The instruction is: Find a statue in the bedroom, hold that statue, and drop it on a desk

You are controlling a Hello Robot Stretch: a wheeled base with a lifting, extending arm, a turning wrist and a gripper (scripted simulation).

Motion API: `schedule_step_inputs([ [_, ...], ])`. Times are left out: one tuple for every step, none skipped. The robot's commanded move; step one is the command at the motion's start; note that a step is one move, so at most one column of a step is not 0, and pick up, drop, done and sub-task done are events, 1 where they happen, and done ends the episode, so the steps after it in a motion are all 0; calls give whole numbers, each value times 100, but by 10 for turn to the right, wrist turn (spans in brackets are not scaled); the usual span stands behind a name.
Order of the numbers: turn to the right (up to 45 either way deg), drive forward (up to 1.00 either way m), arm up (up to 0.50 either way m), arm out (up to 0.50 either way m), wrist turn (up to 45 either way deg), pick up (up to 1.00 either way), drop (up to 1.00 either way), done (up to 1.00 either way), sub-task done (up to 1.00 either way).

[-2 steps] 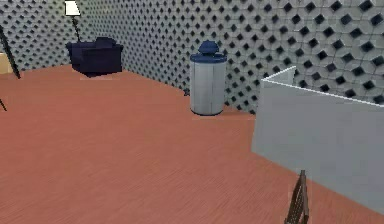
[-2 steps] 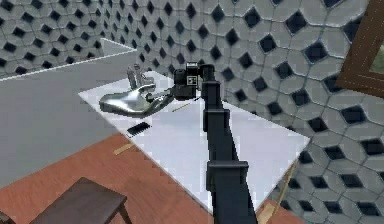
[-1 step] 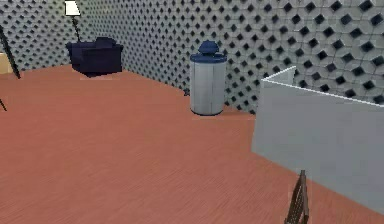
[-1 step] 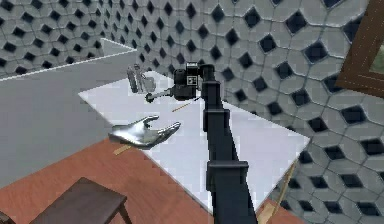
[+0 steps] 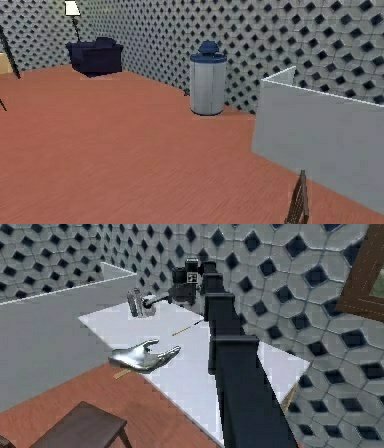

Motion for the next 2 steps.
schedule_step_inputs([
  [0, 0, 0, -8, 0, 0, 0, 0, 0],
  [0, 0, 0, 0, 0, 0, 0, 100, 0],
])
